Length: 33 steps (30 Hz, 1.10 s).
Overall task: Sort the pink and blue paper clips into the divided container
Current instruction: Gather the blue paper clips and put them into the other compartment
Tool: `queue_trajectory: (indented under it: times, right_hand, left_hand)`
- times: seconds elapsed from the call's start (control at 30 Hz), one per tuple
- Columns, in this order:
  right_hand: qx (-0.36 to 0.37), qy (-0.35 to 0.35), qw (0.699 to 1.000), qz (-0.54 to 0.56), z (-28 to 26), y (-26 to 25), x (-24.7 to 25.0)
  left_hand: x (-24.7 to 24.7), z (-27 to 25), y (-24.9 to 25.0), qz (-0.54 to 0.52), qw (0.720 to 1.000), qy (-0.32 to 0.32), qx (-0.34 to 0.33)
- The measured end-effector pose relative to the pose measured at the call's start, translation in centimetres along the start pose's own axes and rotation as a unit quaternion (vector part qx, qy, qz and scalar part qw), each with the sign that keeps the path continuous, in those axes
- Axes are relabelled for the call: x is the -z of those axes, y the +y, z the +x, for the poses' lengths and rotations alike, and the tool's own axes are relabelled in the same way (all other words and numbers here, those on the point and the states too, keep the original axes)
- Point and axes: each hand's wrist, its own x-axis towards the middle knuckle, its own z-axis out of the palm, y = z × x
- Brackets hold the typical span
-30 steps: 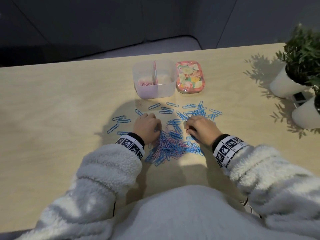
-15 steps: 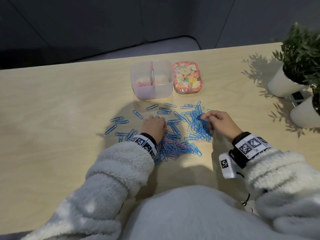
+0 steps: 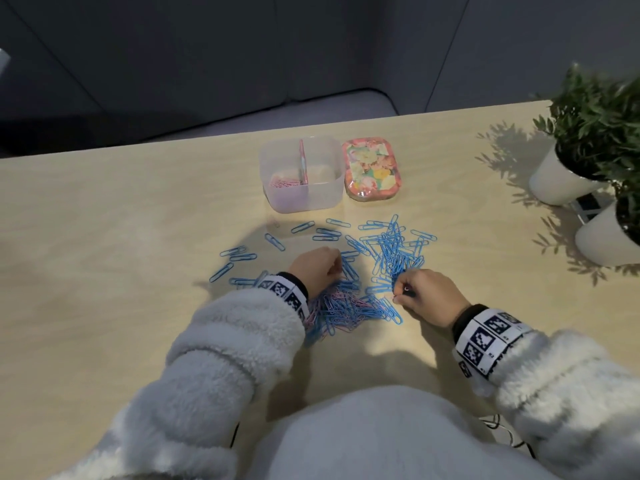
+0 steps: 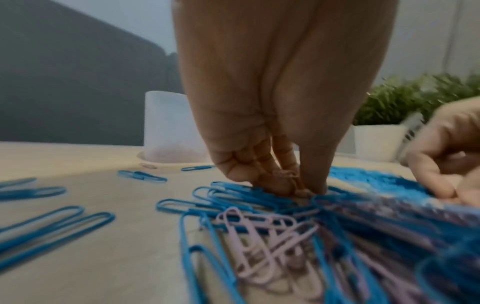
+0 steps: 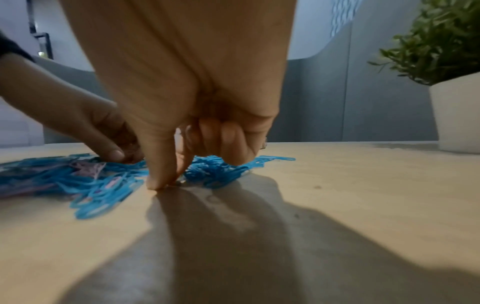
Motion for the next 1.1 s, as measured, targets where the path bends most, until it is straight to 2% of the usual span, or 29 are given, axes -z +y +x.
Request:
queue_trajectory:
  times: [0.1, 0.17, 0.27, 0.33, 0.43, 0.53, 0.63, 0.67, 0.73, 0.77, 0.8, 0.83, 0.9, 1.0, 1.1]
  right_hand:
    - [0.028, -0.013, 0.998, -0.046, 0.1, -0.1, -0.3]
    - [0.054, -0.011, 0.998, -0.022, 0.2, -0.1, 0.0]
    - [0.051, 0.002, 0.989, 0.139, 1.2, -0.6, 1.3]
    - [0.031, -0.021, 0.963, 0.266, 2.2, -1.3, 2.2]
    - [0.013, -0.053, 0.932, 0.357, 4.0, -2.9, 3.4]
    - [-0.004, -0.051, 0.917, 0.396, 5.7, -5.1, 4.2]
    - [-0.040, -0.043, 0.885, 0.461, 6.9, -7.7, 4.1]
    - [-0.037, -0.034, 0.887, 0.459, 7.1, -8.6, 3.9]
    - [0.025, -0.001, 0.931, 0.364, 7.6, -9.8, 2.9]
    - [0.069, 0.013, 0.957, 0.281, 7.8, -10.4, 2.2]
    - [0.098, 0.018, 0.975, 0.197, 7.9, -10.8, 1.4]
    - [0.104, 0.014, 0.987, 0.123, 8.0, -11.1, 0.7]
    - [0.087, 0.003, 0.995, 0.042, 8.3, -11.5, -0.6]
    - [0.048, 0.001, 0.998, 0.029, 9.2, -11.3, -1.3]
    - [0.004, 0.029, 0.998, 0.046, 10.3, -10.5, -0.7]
  left_hand:
    - [-0.5, 0.6, 0.3, 0.049, 0.999, -0.004, -0.011]
    - [-0.8, 0.8, 0.4, 0.061, 0.998, -0.006, -0.010]
    - [-0.7, 0.7, 0.4, 0.047, 0.999, -0.004, -0.005]
    - [-0.2, 0.2, 0.2, -0.017, 1.000, 0.010, 0.007]
    - [1.4, -0.8, -1.3, -0.135, 0.987, 0.078, 0.040]
    - [3.5, -1.2, -3.7, -0.230, 0.960, 0.119, 0.109]
    - [5.0, -0.4, -6.8, -0.350, 0.896, 0.150, 0.228]
    - [5.4, -0.3, -7.6, -0.382, 0.869, 0.165, 0.267]
    - [5.7, -0.3, -8.7, -0.423, 0.831, 0.194, 0.305]
    - [5.8, -0.2, -9.0, -0.419, 0.831, 0.207, 0.302]
    - [5.6, 0.0, -9.4, -0.388, 0.848, 0.218, 0.288]
    - [5.5, 0.1, -9.5, -0.342, 0.873, 0.215, 0.272]
    - [5.3, 0.5, -9.6, -0.248, 0.921, 0.187, 0.236]
    - [5.0, 1.1, -9.7, -0.109, 0.969, 0.143, 0.171]
    - [5.0, 1.8, -9.4, 0.023, 0.981, 0.145, 0.125]
